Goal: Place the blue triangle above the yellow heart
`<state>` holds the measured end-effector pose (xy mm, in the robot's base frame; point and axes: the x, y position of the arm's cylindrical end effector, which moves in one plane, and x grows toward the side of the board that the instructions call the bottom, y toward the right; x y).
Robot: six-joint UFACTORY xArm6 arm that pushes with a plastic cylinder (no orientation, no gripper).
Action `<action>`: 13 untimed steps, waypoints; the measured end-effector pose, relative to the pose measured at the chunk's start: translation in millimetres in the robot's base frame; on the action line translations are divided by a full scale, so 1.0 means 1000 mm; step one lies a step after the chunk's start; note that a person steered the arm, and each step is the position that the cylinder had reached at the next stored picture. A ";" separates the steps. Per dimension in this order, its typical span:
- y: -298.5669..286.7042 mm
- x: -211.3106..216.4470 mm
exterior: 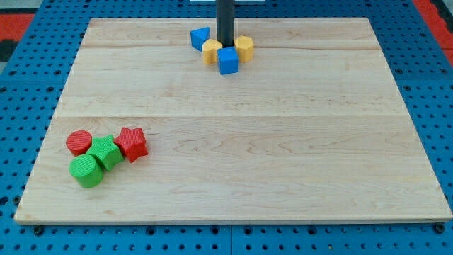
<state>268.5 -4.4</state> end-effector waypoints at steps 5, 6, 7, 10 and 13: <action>-0.072 -0.065; -0.084 -0.065; -0.115 -0.054; -0.137 0.011; -0.066 -0.003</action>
<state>265.6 -70.0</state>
